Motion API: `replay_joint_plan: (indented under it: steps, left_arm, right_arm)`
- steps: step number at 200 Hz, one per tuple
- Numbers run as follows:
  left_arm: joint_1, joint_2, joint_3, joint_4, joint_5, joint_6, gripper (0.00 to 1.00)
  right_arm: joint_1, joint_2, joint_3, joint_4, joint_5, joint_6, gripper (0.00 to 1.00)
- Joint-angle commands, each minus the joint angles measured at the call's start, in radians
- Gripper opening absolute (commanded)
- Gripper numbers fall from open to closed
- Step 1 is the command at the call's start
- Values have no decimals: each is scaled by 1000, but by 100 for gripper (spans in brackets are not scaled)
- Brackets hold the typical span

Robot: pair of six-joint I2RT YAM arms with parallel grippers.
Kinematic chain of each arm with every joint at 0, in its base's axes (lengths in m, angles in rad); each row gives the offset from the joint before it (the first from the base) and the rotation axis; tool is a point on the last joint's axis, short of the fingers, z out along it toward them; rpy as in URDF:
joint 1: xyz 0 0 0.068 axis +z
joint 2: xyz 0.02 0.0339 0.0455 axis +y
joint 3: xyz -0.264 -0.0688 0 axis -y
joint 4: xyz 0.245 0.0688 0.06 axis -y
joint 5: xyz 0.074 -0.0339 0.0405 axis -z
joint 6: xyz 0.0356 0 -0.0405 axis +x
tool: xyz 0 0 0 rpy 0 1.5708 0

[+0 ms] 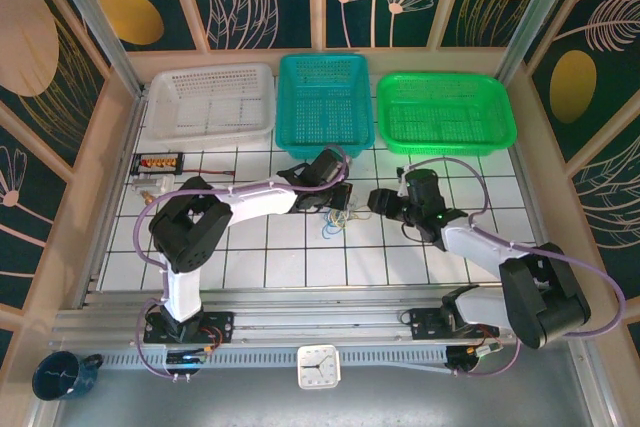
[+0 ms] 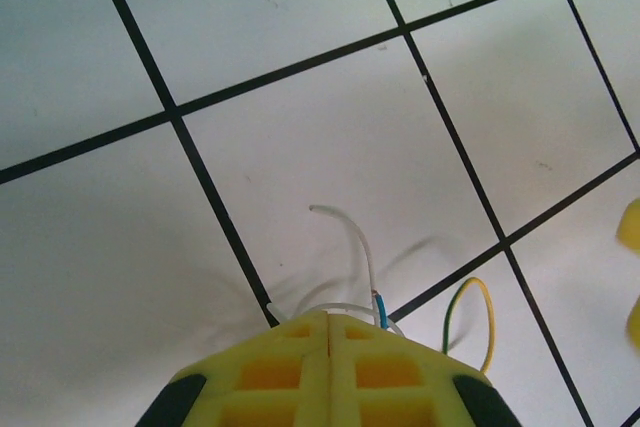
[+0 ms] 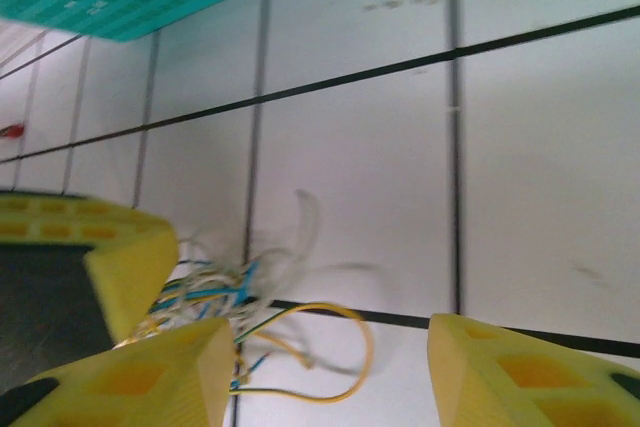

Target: Untangle the cables

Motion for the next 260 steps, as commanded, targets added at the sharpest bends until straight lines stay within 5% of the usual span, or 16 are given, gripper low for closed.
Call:
replay_joint_plan:
  steps: [1,139,260]
  left_arm:
    - [-5,-81,35,-32,-10,-4,0]
    - [-4,-306,-11,111,86,-141,0]
    - [0,-474,42,127,8,-148,0]
  right_arm:
    - [60,-5,-4,105,-55,-33,57]
    - [106,288,46,397,-18,25,58]
    - [93,348,31,360,0,36,55]
